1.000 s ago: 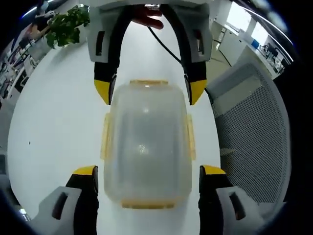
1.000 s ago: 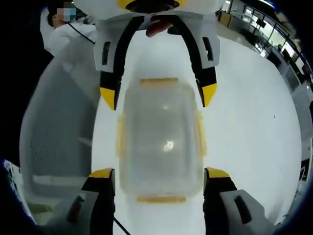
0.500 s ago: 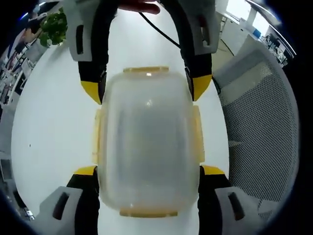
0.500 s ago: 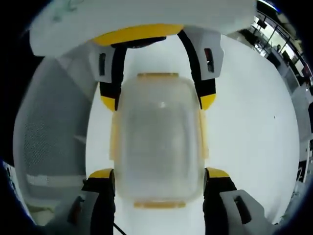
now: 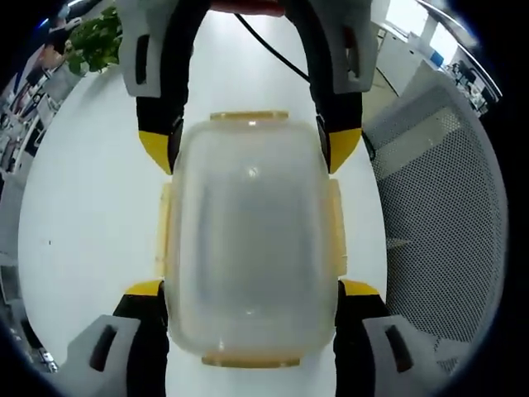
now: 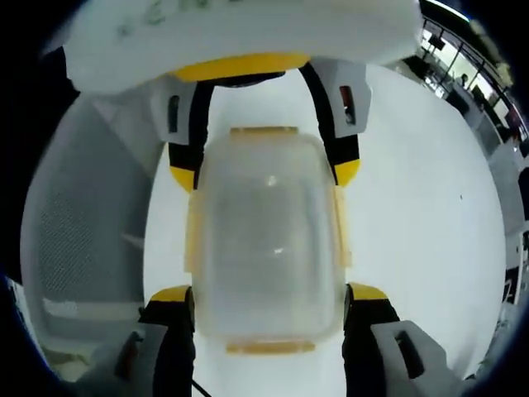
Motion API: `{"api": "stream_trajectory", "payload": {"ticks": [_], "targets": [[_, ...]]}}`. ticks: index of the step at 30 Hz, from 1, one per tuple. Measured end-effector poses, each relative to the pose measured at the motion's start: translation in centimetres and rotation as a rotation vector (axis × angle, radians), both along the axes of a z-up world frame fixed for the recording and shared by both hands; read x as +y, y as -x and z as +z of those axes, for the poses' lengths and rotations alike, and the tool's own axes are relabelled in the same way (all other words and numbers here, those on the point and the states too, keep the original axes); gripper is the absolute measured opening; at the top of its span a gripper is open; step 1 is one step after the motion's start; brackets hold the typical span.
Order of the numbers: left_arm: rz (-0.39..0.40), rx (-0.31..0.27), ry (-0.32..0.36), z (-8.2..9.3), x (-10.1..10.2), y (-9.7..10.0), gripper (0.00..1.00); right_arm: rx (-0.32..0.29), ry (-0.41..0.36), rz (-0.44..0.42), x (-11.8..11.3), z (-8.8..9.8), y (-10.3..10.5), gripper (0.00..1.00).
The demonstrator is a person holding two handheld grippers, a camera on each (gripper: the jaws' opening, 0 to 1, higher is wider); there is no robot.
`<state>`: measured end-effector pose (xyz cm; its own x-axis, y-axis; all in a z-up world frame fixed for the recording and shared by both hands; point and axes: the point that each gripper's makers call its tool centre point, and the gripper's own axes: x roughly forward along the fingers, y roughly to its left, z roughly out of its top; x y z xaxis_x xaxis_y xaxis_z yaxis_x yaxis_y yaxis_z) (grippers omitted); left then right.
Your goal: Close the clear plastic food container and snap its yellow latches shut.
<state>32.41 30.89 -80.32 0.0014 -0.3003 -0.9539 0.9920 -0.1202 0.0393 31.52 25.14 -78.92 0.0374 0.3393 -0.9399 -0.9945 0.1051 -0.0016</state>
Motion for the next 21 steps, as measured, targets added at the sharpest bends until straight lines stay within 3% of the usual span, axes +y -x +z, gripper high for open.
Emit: {"api": "stream_trajectory", "payload": {"ticks": [11, 21], "targets": [[0.004, 0.001, 0.024, 0.2, 0.0, 0.0, 0.83, 0.006, 0.029, 0.001, 0.1, -0.1, -0.1, 0.73], [-0.002, -0.004, -0.002, 0.1, 2.8, -0.6, 0.83, -0.002, -0.006, -0.005, 2.8, -0.1, -0.6, 0.74]]}}
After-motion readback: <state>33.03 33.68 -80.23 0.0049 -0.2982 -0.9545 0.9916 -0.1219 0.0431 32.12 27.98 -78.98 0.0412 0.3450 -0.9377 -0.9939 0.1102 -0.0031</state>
